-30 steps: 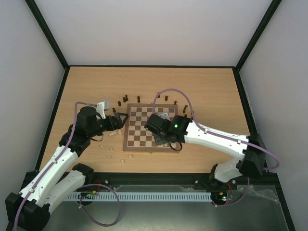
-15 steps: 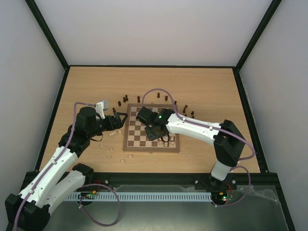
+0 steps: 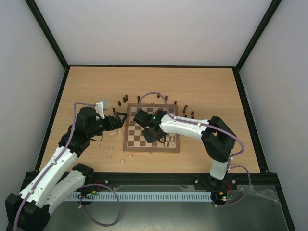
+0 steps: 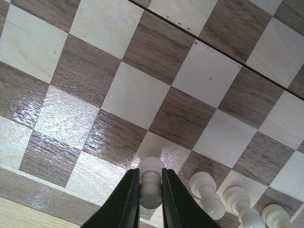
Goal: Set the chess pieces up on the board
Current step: Place the chess piece on the chessboard, then pick up the chess piece at the center of the board.
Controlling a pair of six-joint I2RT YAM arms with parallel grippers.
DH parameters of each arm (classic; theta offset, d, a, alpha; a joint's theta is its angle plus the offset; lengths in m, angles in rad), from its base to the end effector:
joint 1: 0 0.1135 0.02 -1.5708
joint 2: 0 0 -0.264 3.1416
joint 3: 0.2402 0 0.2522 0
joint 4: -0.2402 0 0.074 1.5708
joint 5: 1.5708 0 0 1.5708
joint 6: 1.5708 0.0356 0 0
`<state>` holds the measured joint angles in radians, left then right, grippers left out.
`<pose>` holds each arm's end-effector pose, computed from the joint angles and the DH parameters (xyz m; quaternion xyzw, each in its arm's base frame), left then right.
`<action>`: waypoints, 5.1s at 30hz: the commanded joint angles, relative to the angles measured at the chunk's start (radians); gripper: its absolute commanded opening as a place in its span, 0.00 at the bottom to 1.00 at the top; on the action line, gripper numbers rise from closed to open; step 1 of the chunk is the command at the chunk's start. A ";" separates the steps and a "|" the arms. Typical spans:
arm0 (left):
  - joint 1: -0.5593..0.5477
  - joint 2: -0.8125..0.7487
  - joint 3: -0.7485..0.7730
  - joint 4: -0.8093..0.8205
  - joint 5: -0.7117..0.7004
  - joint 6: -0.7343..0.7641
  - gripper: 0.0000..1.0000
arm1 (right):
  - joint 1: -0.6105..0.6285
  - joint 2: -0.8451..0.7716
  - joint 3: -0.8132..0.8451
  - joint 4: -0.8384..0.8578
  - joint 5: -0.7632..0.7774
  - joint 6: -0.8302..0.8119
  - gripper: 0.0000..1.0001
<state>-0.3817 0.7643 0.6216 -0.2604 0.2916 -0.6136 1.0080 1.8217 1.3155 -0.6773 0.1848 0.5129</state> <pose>0.1631 -0.0765 0.2783 -0.0159 0.8292 -0.3669 0.4214 0.2030 0.3095 0.2020 -0.2222 0.9517 0.0665 0.2012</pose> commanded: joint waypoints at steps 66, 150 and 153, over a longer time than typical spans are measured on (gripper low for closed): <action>-0.004 0.080 0.088 -0.160 -0.135 0.041 1.00 | -0.022 -0.254 -0.101 0.042 0.006 -0.003 0.77; -0.221 -0.036 0.031 -0.160 -0.245 -0.026 0.99 | -0.454 -0.236 -0.252 -0.019 0.011 -0.031 0.50; -0.220 -0.033 0.030 -0.158 -0.247 -0.027 0.99 | -0.456 -0.219 -0.252 -0.009 0.009 -0.037 0.46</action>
<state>-0.6010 0.7269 0.6682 -0.4316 0.0372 -0.6537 0.5602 1.5795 1.0653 -0.6548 0.1875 0.4923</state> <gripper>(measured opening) 0.993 0.469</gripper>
